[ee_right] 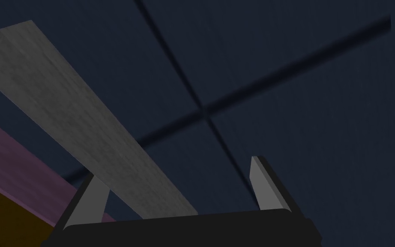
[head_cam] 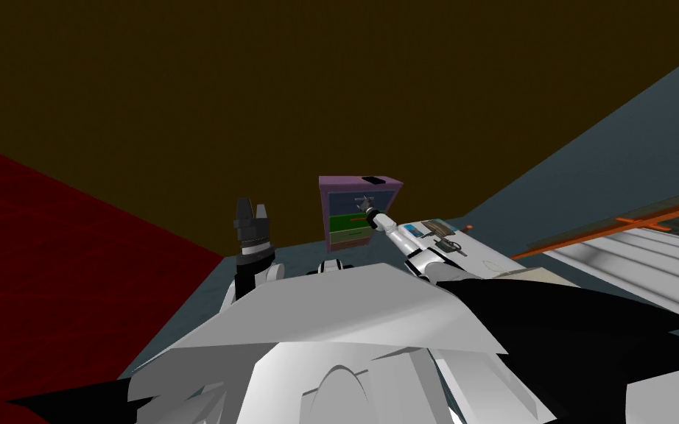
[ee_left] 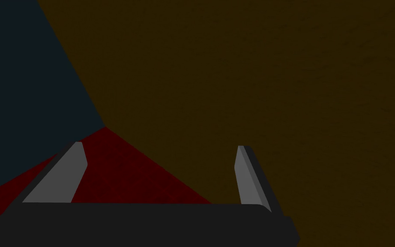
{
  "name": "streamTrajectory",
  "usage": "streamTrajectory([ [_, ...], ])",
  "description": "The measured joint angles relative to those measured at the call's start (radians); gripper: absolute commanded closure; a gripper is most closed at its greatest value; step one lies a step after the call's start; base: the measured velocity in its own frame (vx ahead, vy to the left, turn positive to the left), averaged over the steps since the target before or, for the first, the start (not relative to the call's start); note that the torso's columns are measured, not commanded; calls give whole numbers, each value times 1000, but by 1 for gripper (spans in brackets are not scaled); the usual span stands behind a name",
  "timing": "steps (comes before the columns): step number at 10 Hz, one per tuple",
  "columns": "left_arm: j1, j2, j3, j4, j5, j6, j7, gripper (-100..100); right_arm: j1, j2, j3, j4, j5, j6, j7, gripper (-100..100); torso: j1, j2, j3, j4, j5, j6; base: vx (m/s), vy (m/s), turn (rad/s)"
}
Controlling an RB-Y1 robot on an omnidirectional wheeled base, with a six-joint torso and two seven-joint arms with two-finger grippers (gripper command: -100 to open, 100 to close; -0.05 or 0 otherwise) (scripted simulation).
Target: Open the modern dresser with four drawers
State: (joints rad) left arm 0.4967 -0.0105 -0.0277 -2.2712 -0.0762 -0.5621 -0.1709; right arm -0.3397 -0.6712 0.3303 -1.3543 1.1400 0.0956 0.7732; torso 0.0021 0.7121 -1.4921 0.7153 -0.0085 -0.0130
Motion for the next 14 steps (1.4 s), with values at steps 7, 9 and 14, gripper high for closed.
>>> streamTrajectory([
  [7, 0, 0, 0, 0, 0, 0, 0, 0, -20, -4, -99, 30, 104, -35, 47, 100, -3, 8, 5, 8, 2, 5, -4, 82, -76],
  [9, 0, 0, 0, 0, 0, 0, 0, 0, -24, -25, -114, 29, 123, -31, 60, 100, -4, 15, 9, 13, 4, 6, -62, 37, -73],
  [14, 0, 0, 0, 0, 0, 0, 0, 0, -26, -42, -106, -7, 133, -31, 67, 100, 1, 23, 15, 20, 8, 10, -160, -7, -44],
])
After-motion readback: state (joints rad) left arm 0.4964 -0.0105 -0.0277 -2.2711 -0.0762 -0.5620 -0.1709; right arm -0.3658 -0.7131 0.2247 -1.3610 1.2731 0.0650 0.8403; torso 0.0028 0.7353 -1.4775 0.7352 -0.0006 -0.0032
